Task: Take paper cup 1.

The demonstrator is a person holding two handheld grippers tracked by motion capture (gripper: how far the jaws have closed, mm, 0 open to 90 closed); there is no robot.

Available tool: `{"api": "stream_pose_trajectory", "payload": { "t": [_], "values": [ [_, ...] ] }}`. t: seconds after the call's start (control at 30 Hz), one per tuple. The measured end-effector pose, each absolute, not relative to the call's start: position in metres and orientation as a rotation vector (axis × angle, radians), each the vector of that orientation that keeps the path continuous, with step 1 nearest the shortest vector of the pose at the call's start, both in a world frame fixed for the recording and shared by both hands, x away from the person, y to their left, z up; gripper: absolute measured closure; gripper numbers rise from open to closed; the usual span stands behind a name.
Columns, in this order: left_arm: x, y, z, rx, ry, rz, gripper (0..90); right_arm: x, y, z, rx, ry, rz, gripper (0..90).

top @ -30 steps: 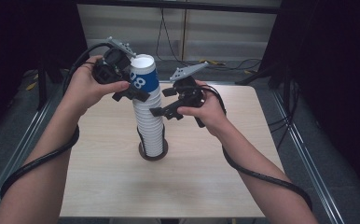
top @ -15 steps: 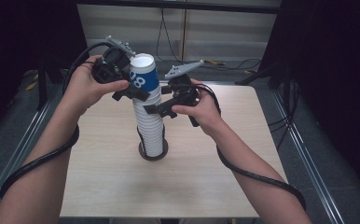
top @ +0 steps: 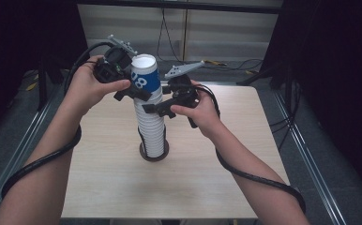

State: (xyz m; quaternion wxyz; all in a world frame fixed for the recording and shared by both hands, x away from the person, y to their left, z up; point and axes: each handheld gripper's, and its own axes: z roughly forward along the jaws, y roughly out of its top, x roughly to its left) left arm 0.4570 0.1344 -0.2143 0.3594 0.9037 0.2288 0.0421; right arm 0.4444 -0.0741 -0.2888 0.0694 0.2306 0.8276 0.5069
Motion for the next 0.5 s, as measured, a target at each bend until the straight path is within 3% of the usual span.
{"api": "stream_pose_trajectory", "payload": {
  "t": [0.5],
  "values": [
    [0.456, 0.138, -0.201, 2.265, 0.622, 0.102, 21.5, 0.442, -0.076, -0.291, 0.658, 2.488, 1.482, 15.8]
  ]
}}
